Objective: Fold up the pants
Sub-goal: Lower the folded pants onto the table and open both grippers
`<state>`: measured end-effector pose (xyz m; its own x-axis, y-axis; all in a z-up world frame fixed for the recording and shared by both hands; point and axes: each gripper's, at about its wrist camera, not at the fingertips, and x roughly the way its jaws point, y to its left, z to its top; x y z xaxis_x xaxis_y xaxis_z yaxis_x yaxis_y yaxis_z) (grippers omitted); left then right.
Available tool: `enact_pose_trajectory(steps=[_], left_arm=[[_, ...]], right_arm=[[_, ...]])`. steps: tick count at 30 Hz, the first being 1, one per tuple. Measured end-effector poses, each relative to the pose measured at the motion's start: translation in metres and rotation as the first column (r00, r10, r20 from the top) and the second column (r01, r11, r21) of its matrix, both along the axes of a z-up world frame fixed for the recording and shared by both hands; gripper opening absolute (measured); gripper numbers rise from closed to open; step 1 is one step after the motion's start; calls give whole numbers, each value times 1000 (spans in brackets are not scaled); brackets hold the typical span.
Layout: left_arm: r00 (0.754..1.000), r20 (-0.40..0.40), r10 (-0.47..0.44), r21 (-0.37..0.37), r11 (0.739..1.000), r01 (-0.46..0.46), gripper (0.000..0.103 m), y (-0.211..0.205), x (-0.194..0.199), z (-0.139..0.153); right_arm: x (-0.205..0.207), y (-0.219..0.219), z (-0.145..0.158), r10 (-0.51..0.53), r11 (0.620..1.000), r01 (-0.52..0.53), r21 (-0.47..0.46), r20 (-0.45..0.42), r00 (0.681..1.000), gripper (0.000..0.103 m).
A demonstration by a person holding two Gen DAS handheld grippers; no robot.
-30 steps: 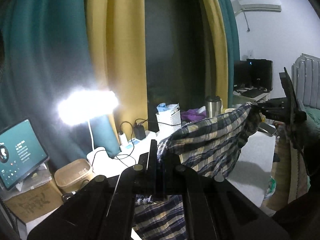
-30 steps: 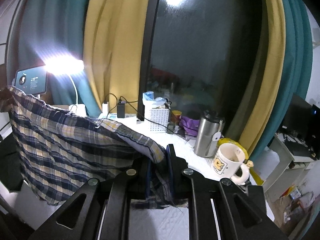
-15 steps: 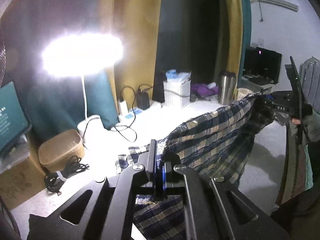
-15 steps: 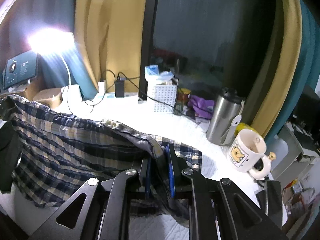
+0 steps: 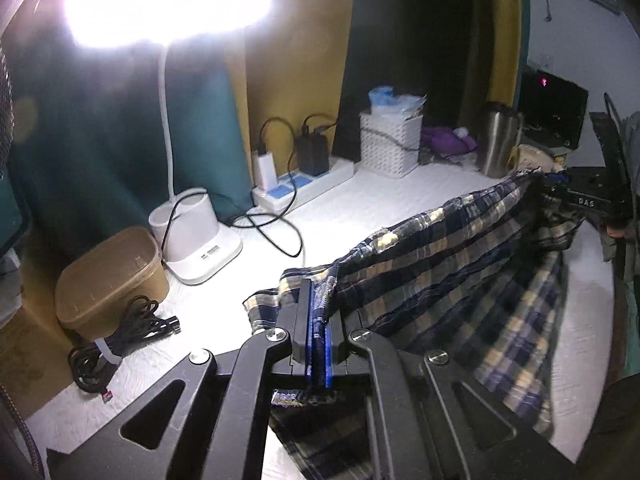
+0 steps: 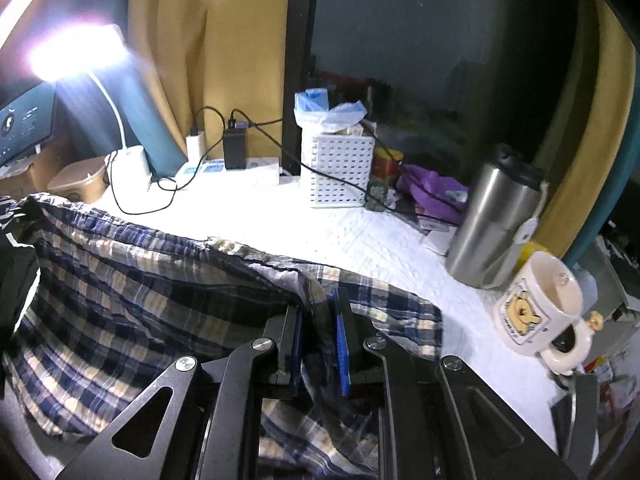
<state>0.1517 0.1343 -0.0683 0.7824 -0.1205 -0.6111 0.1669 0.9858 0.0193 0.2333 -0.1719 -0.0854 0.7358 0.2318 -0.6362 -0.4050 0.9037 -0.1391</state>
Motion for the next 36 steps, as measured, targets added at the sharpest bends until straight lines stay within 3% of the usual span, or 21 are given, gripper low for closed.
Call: enact_pose_trajectory(steps=[9,15,20,27,30,36], left_arm=[[995,-78,58,-11,998,-59,3,21,47,-41],[992,-107,65,22,998,-63,8,25,68,-54],[980,-163,117,-14,993,-121,9,40,81,-62],[956,-229,182,-43,980,-196,26,72,80,-69],[948,-290,131,-50,987,-151,27,66,82,-79],[959,-275,76,-30,996,-88,27,49,82,-84]], right_arm=[[34,18,-33,14,1000,-15,-23,-53,999,14],[49,18,-41,9,1000,-10,-26,-67,998,14],[53,17,-45,0,999,-3,-32,-72,997,14],[52,14,-48,-4,1000,2,-27,-80,997,14],[52,14,-48,-7,1000,5,-23,-79,997,14],[49,9,-46,-11,1000,10,-17,-79,997,14]])
